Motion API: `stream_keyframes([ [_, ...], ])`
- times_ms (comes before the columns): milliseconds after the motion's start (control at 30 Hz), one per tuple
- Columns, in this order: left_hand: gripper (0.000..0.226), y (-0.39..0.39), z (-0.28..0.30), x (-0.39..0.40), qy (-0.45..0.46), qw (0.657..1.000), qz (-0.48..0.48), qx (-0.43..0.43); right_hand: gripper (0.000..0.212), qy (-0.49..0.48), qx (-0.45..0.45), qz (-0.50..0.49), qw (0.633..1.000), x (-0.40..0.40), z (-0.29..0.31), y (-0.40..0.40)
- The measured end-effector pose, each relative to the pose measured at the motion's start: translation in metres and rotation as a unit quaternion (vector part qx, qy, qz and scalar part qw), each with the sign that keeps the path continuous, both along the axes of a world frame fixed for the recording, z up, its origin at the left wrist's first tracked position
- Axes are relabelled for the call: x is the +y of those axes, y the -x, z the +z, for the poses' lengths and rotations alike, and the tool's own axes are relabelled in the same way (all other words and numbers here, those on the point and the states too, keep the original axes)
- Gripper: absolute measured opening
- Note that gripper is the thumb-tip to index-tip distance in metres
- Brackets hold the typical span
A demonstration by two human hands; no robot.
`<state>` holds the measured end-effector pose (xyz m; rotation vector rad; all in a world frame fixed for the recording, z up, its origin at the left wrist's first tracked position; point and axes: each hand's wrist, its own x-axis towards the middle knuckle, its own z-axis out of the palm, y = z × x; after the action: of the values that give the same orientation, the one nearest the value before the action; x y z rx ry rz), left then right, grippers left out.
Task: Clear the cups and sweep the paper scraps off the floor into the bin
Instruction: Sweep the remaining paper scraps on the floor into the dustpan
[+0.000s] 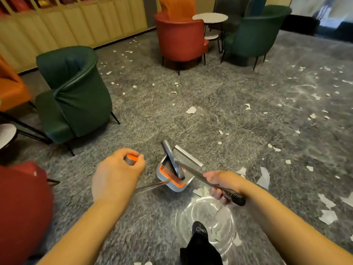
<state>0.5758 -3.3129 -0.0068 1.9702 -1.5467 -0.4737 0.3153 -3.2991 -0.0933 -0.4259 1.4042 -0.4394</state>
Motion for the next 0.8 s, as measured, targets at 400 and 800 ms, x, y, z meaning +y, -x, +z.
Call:
stream_keyframes([
  [400, 0.011, 0.021, 0.016, -0.253, 0.009, 0.996, 0.084, -0.007, 0.023, -0.002, -0.023, 0.033, 0.999, -0.292, 0.026, 0.017],
  [800, 0.007, -0.031, 0.013, -0.531, -0.001, 0.998, 0.058, -0.007, 0.026, -0.016, -0.04, 0.046, 0.998, -0.57, 0.017, -0.037],
])
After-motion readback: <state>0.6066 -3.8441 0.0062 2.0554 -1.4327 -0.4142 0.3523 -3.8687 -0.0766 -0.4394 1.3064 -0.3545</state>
